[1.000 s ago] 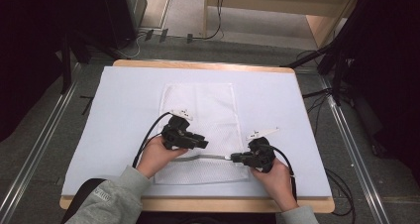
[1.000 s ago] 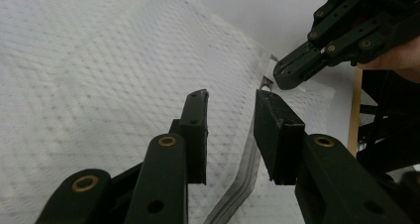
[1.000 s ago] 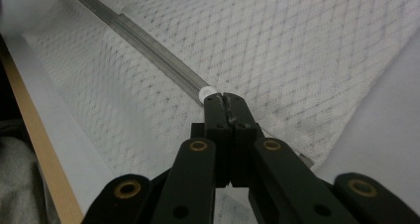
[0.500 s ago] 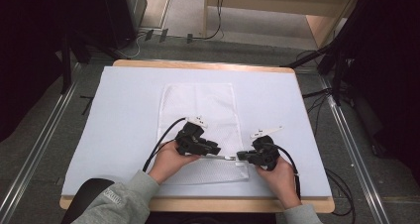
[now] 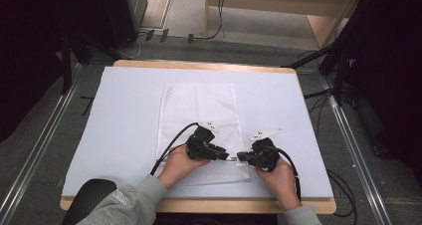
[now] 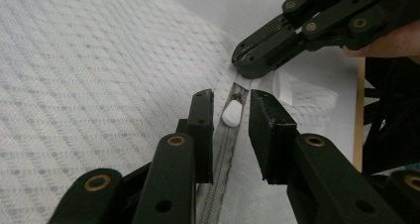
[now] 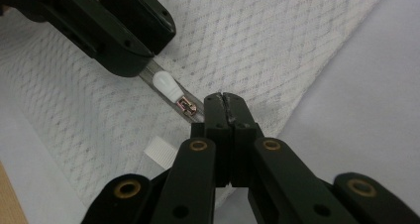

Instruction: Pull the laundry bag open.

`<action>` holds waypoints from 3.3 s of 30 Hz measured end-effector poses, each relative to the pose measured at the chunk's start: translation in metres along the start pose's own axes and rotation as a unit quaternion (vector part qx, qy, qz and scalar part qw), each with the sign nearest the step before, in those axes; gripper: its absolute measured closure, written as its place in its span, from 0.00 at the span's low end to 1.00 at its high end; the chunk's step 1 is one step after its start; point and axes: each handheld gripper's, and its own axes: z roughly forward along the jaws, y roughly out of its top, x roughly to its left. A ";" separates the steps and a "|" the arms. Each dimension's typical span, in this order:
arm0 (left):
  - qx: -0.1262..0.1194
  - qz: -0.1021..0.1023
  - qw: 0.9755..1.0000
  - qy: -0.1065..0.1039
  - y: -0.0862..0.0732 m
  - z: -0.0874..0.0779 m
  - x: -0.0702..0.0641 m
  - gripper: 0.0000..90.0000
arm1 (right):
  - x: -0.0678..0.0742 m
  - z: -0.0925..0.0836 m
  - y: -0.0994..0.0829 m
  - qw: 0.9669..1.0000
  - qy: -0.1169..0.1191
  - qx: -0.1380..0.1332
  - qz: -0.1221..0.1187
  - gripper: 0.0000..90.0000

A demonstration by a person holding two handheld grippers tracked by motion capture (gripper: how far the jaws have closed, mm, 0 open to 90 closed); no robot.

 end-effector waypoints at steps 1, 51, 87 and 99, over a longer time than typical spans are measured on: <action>0.001 -0.002 1.000 0.002 0.000 0.002 0.001 0.82 | 0.000 0.000 0.000 1.000 0.000 0.000 0.000 1.00; 0.020 -0.017 0.999 -0.039 0.004 0.020 -0.001 0.98 | 0.005 0.001 -0.001 1.000 -0.007 -0.004 -0.022 1.00; 0.043 -0.037 0.997 -0.056 -0.003 -0.014 0.013 0.98 | 0.004 0.001 -0.004 0.999 -0.004 -0.012 -0.038 1.00; 0.049 -0.035 0.997 -0.051 -0.008 -0.029 0.014 0.98 | 0.005 0.001 -0.005 0.999 -0.006 -0.013 -0.039 1.00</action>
